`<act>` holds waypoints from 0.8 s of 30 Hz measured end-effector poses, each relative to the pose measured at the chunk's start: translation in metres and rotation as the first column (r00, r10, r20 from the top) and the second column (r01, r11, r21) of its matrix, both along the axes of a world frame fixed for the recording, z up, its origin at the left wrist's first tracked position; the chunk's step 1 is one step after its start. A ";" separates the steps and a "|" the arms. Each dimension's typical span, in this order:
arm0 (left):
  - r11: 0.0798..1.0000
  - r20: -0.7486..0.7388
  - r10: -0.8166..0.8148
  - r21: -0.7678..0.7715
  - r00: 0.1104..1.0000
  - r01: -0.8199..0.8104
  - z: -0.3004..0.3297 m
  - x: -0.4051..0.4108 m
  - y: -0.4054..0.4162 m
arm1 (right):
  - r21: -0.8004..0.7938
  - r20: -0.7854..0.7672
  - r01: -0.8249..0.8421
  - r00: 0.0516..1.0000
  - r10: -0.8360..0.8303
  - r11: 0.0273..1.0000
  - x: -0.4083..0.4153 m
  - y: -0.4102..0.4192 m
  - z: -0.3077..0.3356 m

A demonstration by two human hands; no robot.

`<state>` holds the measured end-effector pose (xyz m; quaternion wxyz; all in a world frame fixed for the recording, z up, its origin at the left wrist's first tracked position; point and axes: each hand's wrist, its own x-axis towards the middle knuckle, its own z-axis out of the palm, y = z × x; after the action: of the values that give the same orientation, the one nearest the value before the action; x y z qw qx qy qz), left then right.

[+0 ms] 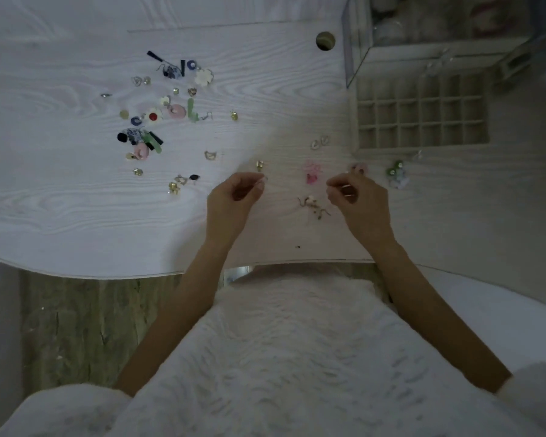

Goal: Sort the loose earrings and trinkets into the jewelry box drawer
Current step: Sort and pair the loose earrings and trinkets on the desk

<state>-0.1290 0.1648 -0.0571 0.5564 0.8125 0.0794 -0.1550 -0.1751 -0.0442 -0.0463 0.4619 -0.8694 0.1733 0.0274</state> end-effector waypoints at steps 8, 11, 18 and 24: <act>0.941 -0.010 -0.310 0.141 0.951 0.309 -0.001 -0.035 -0.111 | -0.195 -0.156 0.062 0.983 -0.094 0.979 -0.043 -0.054 -0.022; 0.910 0.006 -0.349 0.240 0.937 0.337 -0.007 -0.043 -0.136 | -0.236 -0.128 0.044 0.989 -0.076 0.971 -0.046 -0.061 -0.023; 0.813 0.064 -0.445 0.447 0.893 0.373 -0.012 -0.065 -0.155 | -0.218 -0.099 0.107 0.986 -0.131 0.970 -0.068 -0.087 -0.027; 0.771 0.069 -0.469 0.518 0.881 0.370 -0.022 -0.069 -0.152 | -0.182 -0.161 -0.019 0.987 -0.011 0.983 -0.061 -0.074 -0.027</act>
<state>-0.1977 0.0129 -0.0796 0.2881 0.9343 -0.1228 -0.1702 -0.2360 -0.1185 -0.0737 0.3647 -0.9033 0.2101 0.0827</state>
